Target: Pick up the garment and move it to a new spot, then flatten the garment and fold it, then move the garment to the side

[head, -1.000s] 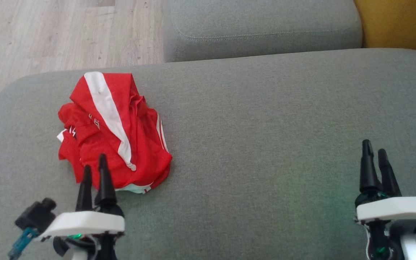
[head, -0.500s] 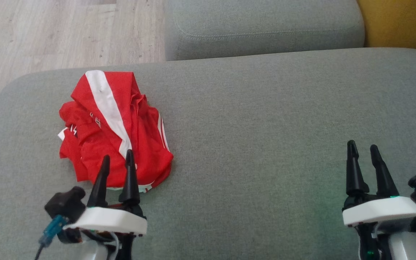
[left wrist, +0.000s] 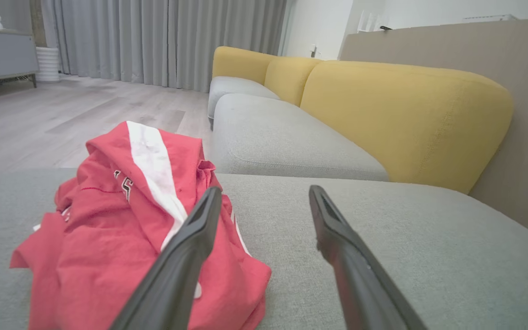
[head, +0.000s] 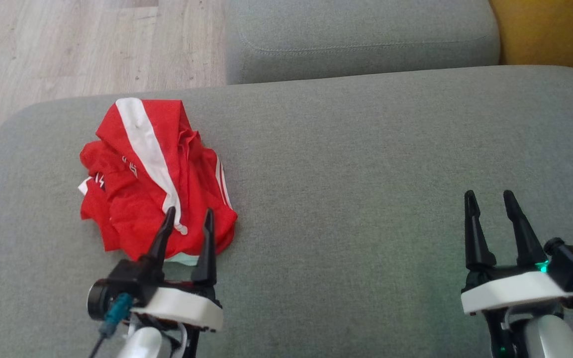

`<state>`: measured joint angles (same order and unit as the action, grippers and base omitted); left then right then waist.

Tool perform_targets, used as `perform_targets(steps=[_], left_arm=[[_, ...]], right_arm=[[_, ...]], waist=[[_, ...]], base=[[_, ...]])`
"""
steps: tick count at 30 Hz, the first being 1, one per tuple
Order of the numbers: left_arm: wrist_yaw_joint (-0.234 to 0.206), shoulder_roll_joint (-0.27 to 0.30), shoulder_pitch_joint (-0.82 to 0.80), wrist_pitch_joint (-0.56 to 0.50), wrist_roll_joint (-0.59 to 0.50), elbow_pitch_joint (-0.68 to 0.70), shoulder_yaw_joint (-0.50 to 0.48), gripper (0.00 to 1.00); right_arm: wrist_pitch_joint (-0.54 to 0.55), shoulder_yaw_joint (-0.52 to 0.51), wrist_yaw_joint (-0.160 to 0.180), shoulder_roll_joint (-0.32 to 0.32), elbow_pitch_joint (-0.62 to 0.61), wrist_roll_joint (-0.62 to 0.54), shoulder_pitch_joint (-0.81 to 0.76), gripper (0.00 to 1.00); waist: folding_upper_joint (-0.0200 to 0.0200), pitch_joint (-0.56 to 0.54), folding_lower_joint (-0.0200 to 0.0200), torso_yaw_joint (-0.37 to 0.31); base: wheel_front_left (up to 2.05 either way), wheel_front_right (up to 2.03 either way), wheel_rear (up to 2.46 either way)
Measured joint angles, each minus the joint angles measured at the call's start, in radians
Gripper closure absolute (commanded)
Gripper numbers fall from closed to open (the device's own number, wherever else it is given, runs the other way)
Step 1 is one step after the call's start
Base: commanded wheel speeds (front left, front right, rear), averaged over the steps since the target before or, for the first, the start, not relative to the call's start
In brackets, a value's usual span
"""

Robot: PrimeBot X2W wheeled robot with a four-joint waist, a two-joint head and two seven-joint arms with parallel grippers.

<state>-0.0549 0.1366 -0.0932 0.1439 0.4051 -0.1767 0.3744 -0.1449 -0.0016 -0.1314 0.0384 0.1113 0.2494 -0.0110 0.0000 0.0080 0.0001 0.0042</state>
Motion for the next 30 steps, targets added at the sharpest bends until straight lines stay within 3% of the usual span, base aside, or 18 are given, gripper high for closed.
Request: perform_targets(steps=[20, 25, 30], left_arm=[[-0.094, 0.061, -0.078, 0.060, -0.291, -0.088, 0.198, 0.00], [-0.111, 0.049, -0.081, 0.078, -0.264, -0.085, 0.196, 0.00], [-0.106, 0.018, -0.065, 0.094, -0.179, -0.051, 0.115, 0.00]], right_arm=[[-0.057, 0.017, 0.000, 0.001, -0.017, -0.312, -0.002, 0.00], [-0.076, 0.018, 0.000, 0.001, -0.037, -0.324, -0.002, 0.00], [-0.088, -0.018, 0.000, 0.001, -0.031, -0.220, -0.020, 0.00]], waist=[[0.0000, -0.003, 0.0000, 0.017], [0.0000, -0.003, 0.0000, 0.020], [0.0000, -0.002, 0.0000, 0.020]], base=[[0.00, 0.00, 0.00], [0.00, 0.00, 0.00], [0.00, 0.00, 0.00]])
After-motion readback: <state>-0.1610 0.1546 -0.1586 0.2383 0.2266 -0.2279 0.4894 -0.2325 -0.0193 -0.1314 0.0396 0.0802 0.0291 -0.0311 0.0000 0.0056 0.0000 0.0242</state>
